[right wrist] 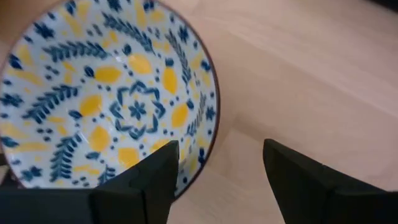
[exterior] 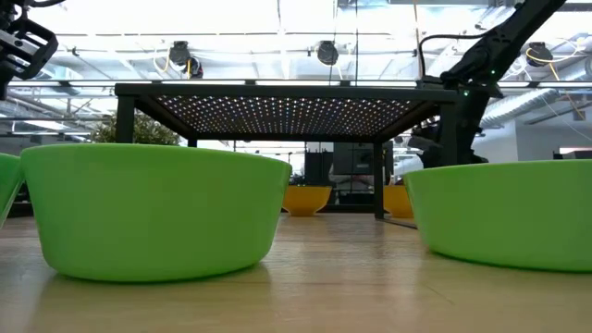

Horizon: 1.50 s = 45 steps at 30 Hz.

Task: Pick & Place Mini bowls
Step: Put the right white patterned bowl on the shelf

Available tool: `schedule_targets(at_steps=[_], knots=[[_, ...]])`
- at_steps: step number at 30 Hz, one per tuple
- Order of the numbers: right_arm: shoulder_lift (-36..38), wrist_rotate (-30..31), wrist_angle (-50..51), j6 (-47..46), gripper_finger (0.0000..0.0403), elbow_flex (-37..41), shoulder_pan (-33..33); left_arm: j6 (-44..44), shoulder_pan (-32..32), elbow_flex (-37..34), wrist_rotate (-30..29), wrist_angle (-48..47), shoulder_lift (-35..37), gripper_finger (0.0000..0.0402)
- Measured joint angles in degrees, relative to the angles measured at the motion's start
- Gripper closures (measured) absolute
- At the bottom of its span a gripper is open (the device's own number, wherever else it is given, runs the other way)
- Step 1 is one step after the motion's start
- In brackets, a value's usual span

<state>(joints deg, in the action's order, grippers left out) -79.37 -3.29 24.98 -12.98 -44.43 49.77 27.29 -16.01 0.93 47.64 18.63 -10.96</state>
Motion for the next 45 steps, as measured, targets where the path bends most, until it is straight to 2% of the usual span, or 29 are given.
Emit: schedule_targets(at_steps=[9, 16, 21, 27, 29, 36, 43, 45], knots=[[0.02, 0.15, -6.81, -3.15, 0.0205, 4.66, -0.43, 0.0, 0.0, -0.01, 0.02, 0.0, 0.0, 0.0355], [0.02, 0.17, -14.81, -5.67, 0.0237, 8.99, -0.43, 0.0, 0.0, -0.02, 0.02, 0.0, 0.0, 0.0355], [0.03, 0.17, -16.24, -4.04, 0.0287, 9.63, -0.43, 0.0, 0.0, -0.01, 0.02, 0.02, 0.0, 0.0355], [1.12, -0.27, -18.58, -1.03, 0.038, 9.63, -0.43, 0.0, 0.0, -0.02, 0.04, 0.02, 0.0, 0.0355], [1.83, -0.48, -19.56, 0.39, 0.0392, 9.6, -0.5, 0.0, 0.0, 0.0, 0.04, 0.02, 0.0, 0.0355], [8.44, 0.39, -21.62, 0.81, 0.0397, 9.69, -0.46, 0.0, 0.0, 0.0, 0.04, 0.01, 0.0, 0.0355], [20.1, 0.08, -21.77, -2.59, 0.0398, 9.69, -2.3, 0.0, 0.0, 0.0, 0.04, 0.01, 0.0, 0.0355], [23.67, -2.16, -22.69, -2.91, 0.0398, 9.69, -3.48, 0.0, 0.0, -0.02, 0.04, 0.0, 0.0, 0.0355]])
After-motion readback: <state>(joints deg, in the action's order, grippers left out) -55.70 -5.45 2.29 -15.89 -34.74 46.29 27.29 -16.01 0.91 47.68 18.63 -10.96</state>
